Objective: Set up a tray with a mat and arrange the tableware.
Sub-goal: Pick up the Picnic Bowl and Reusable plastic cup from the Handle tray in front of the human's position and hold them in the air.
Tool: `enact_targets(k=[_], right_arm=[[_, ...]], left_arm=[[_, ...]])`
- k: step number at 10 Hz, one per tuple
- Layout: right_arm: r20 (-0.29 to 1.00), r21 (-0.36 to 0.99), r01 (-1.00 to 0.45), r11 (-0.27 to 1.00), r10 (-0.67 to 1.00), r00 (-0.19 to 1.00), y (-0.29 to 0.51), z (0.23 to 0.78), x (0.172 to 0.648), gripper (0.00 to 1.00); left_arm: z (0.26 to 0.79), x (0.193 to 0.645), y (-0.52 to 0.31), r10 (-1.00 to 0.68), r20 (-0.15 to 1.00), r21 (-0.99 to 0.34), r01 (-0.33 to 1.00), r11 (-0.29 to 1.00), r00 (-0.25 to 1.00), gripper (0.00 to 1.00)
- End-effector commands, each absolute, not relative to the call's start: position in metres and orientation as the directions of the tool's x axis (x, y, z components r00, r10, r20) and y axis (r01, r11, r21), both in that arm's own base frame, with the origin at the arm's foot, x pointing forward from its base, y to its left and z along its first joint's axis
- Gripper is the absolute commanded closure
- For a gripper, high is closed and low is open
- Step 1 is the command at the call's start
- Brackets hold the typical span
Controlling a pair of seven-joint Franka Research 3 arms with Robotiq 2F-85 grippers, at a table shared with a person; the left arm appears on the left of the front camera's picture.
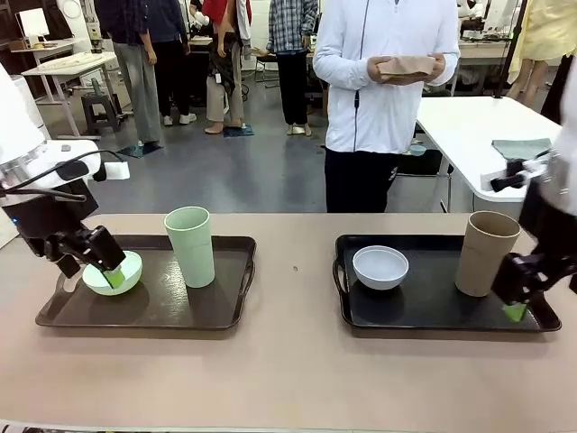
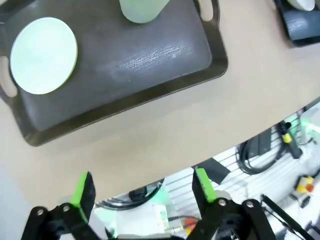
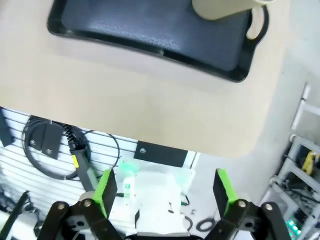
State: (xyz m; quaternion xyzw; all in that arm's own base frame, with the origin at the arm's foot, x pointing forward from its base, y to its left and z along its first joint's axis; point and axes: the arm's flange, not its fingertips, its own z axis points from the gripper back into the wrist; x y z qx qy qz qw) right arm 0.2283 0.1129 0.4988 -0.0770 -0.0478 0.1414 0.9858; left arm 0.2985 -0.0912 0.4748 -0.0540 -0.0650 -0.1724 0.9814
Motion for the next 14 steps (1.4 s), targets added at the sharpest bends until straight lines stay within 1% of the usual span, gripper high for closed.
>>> enact_targets(k=[1, 2, 3, 4, 5, 6, 7, 8, 9, 10, 11, 12, 13, 14], right_arm=[[0.056, -0.135, -0.314, 0.940, 0.323, 0.945, 0.136, 0.475, 0.252, 0.00], [0.072, -0.165, -0.271, 0.948, 0.286, 0.955, 0.113, 0.499, 0.228, 0.00], [-0.053, 0.173, -0.439, 0.882, 0.453, 0.890, 0.114, 0.485, 0.268, 0.00], [-0.009, 0.489, -0.421, 0.764, 0.487, 0.873, 0.080, 0.495, 0.292, 0.00], [0.035, 0.678, -0.319, 0.662, 0.404, 0.914, 0.038, 0.505, 0.307, 0.00], [0.095, 0.761, -0.301, 0.575, 0.360, 0.928, 0.002, 0.511, 0.313, 0.00], [0.169, 0.846, -0.286, 0.449, 0.283, 0.944, -0.041, 0.511, 0.312, 0.00], [0.195, 0.890, -0.264, 0.371, 0.213, 0.957, -0.075, 0.501, 0.303, 0.00], [0.225, 0.924, -0.246, 0.291, 0.103, 0.969, -0.100, 0.484, 0.285, 0.00], [0.232, 0.950, -0.221, 0.220, -0.029, 0.972, -0.118, 0.468, 0.265, 0.00], [0.161, 0.979, -0.132, 0.155, -0.192, 0.968, -0.131, 0.454, 0.250, 0.00], [0.161, 0.974, -0.124, 0.187, -0.195, 0.967, -0.130, 0.449, 0.248, 0.00], [0.118, 0.949, -0.054, 0.310, -0.193, 0.974, -0.119, 0.450, 0.250, 0.00], [0.187, 0.953, -0.164, 0.256, -0.070, 0.980, -0.143, 0.456, 0.246, 0.00]], left_arm=[[0.480, 0.311, -0.106, -0.388, 0.255, -0.076, 0.418, 0.905, 0.886, 0.00], [0.480, 0.311, -0.106, -0.388, 0.255, -0.076, 0.418, 0.905, 0.886, 0.00], [0.478, 0.301, -0.096, -0.346, 0.178, -0.075, 0.363, 0.929, 0.921, 0.00], [0.480, 0.312, -0.077, -0.290, 0.255, -0.275, 0.357, 0.893, 0.922, 0.00], [0.483, 0.318, -0.047, -0.212, 0.358, -0.481, 0.374, 0.793, 0.909, 0.00], [0.479, 0.321, -0.014, -0.124, 0.412, -0.642, 0.384, 0.663, 0.903, 0.00], [0.471, 0.322, 0.015, -0.056, 0.437, -0.780, 0.409, 0.474, 0.898, 0.00], [0.463, 0.316, 0.028, -0.004, 0.475, -0.818, 0.444, 0.366, 0.880, 0.00], [0.454, 0.313, 0.035, 0.023, 0.491, -0.826, 0.456, 0.331, 0.871, 0.00], [0.438, 0.295, 0.045, 0.127, 0.531, -0.839, 0.500, 0.214, 0.838, 0.00], [0.424, 0.283, 0.053, 0.289, 0.560, -0.828, 0.539, 0.155, 0.777, 0.00], [0.420, 0.278, 0.047, 0.321, 0.561, -0.827, 0.535, 0.173, 0.763, 0.00], [0.426, 0.273, 0.036, 0.329, 0.574, -0.819, 0.523, 0.236, 0.750, 0.00], [0.472, 0.326, 0.088, 0.295, 0.557, -0.830, 0.510, 0.226, 0.776, 0.00]])
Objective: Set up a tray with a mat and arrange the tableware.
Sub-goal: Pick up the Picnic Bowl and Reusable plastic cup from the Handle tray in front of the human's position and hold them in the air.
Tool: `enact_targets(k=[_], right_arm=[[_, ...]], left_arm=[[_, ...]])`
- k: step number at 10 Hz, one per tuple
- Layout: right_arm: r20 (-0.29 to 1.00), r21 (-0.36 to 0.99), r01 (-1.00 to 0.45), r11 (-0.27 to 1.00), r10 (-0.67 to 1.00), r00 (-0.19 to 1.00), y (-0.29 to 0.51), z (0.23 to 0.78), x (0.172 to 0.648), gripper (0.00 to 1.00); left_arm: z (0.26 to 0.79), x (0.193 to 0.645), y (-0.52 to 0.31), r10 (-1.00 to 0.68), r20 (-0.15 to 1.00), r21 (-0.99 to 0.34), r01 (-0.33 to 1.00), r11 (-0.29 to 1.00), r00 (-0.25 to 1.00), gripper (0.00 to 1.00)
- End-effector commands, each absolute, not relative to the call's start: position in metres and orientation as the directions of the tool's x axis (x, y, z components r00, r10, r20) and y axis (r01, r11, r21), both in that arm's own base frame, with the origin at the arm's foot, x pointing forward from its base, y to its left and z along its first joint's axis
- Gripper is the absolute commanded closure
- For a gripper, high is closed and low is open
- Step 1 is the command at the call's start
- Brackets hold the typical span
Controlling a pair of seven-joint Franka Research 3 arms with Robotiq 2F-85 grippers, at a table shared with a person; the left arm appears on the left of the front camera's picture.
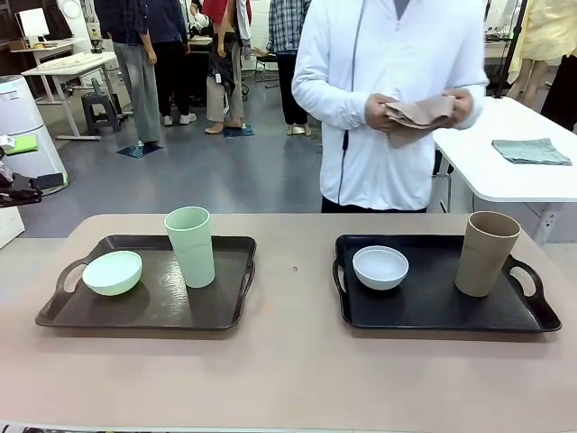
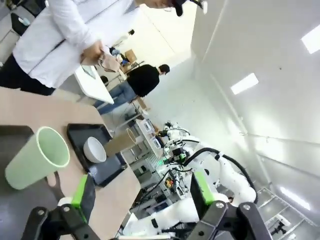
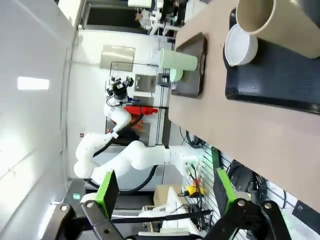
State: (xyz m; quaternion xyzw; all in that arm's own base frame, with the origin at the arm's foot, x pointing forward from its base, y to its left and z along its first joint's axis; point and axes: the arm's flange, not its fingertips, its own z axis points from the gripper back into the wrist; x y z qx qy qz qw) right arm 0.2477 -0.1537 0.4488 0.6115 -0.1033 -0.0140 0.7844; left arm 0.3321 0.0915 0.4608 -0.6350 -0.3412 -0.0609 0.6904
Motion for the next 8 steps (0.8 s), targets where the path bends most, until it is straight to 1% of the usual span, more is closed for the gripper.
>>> enact_targets(k=[1, 8], right_arm=[[0.187, 0.953, -0.164, 0.256, -0.070, 0.980, -0.1432, 0.4564, 0.2461, 0.00], [0.187, 0.953, -0.164, 0.256, -0.070, 0.980, -0.1432, 0.4564, 0.2461, 0.00]], left_arm=[[0.4717, 0.3263, 0.0879, 0.295, 0.557, -0.830, 0.510, 0.226, 0.776, 0.00], [0.4717, 0.3263, 0.0879, 0.295, 0.557, -0.830, 0.510, 0.226, 0.776, 0.00]])
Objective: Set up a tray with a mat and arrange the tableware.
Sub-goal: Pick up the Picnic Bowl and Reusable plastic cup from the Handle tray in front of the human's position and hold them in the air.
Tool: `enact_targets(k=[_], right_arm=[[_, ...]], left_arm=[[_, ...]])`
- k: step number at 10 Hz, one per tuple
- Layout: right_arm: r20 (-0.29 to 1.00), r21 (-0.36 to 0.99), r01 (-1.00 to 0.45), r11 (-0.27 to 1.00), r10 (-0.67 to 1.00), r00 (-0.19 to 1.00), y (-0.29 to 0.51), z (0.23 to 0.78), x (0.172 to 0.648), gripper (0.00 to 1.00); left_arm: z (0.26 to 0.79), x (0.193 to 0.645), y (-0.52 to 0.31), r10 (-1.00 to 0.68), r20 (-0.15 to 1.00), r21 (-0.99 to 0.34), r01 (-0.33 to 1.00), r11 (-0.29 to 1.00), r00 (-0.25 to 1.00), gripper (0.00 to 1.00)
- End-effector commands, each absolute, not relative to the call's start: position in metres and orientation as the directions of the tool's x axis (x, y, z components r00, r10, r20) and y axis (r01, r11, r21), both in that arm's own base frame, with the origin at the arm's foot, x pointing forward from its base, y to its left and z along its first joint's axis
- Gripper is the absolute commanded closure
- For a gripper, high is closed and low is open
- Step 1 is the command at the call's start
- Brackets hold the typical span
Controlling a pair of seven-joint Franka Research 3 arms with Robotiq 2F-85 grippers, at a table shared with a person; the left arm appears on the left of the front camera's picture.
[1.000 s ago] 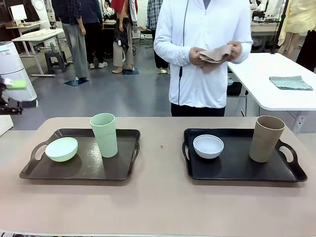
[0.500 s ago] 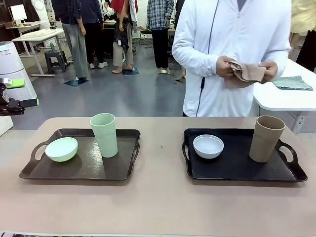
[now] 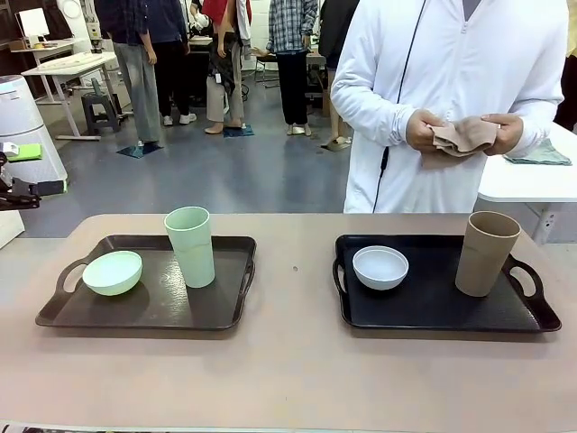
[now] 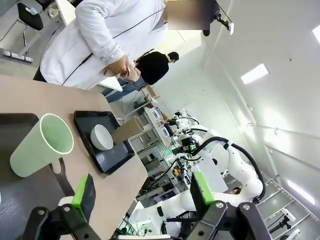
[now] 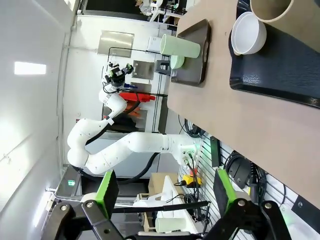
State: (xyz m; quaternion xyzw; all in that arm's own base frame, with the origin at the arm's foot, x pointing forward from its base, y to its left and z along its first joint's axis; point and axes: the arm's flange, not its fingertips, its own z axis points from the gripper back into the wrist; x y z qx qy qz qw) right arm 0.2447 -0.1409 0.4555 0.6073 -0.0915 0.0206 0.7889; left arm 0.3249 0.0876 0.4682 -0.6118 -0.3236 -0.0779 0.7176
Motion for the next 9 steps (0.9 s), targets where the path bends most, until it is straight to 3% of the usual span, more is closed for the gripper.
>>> enact_targets(k=[1, 9], right_arm=[[0.187, 0.953, -0.164, 0.256, -0.070, 0.980, -0.1432, 0.4564, 0.2461, 0.00], [0.187, 0.953, -0.164, 0.256, -0.070, 0.980, -0.1432, 0.4564, 0.2461, 0.00]], left_arm=[[0.4717, 0.3263, 0.0879, 0.295, 0.557, -0.830, 0.510, 0.226, 0.776, 0.00], [0.4717, 0.3263, 0.0879, 0.295, 0.557, -0.830, 0.510, 0.226, 0.776, 0.00]])
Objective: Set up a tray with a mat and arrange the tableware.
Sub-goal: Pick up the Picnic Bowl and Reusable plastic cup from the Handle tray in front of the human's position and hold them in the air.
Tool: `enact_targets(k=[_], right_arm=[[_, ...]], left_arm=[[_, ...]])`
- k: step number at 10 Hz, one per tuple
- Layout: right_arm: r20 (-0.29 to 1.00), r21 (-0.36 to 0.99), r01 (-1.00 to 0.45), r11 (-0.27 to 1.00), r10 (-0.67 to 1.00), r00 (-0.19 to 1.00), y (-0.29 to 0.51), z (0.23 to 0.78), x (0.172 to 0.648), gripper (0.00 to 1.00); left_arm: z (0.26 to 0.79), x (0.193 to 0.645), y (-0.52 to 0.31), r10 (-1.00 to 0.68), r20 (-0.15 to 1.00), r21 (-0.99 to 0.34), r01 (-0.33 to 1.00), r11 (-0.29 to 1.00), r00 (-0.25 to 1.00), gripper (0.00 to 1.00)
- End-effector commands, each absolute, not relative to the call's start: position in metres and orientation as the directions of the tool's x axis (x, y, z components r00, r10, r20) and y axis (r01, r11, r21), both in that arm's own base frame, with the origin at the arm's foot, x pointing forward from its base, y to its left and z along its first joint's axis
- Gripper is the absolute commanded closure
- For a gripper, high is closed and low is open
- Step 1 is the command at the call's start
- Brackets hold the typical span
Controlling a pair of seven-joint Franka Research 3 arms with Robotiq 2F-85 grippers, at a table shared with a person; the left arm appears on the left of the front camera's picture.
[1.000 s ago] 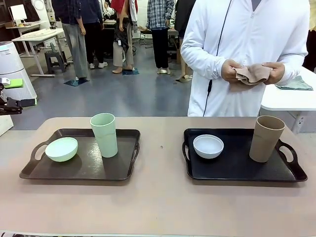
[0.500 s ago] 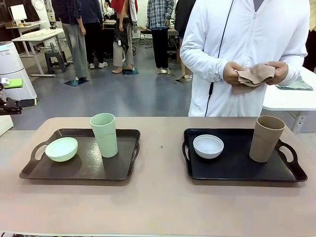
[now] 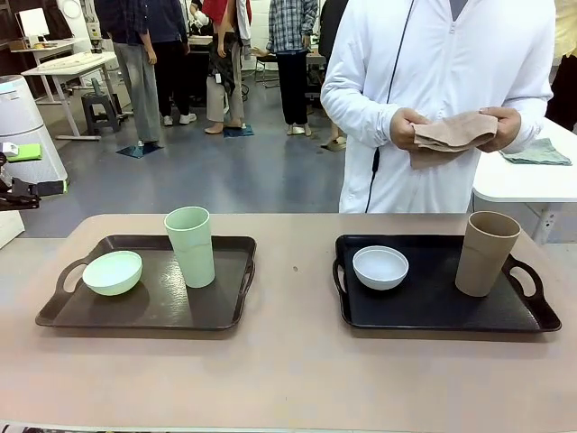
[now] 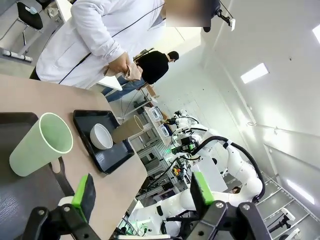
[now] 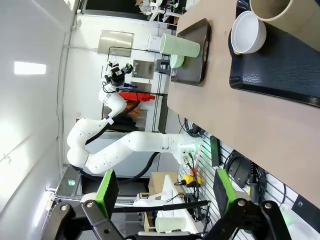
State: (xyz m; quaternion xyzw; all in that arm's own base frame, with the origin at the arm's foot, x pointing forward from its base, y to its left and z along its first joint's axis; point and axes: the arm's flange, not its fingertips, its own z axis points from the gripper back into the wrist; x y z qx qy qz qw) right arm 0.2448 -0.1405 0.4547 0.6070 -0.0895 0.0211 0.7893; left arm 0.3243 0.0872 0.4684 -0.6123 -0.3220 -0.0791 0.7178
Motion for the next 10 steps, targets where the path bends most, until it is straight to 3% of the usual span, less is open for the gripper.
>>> enact_targets(k=[1, 10], right_arm=[[0.187, 0.953, -0.164, 0.256, -0.070, 0.980, -0.1432, 0.4564, 0.2461, 0.00], [0.187, 0.953, -0.164, 0.256, -0.070, 0.980, -0.1432, 0.4564, 0.2461, 0.00]], left_arm=[[0.4717, 0.3263, 0.0879, 0.295, 0.557, -0.830, 0.510, 0.226, 0.776, 0.00], [0.4717, 0.3263, 0.0879, 0.295, 0.557, -0.830, 0.510, 0.226, 0.776, 0.00]])
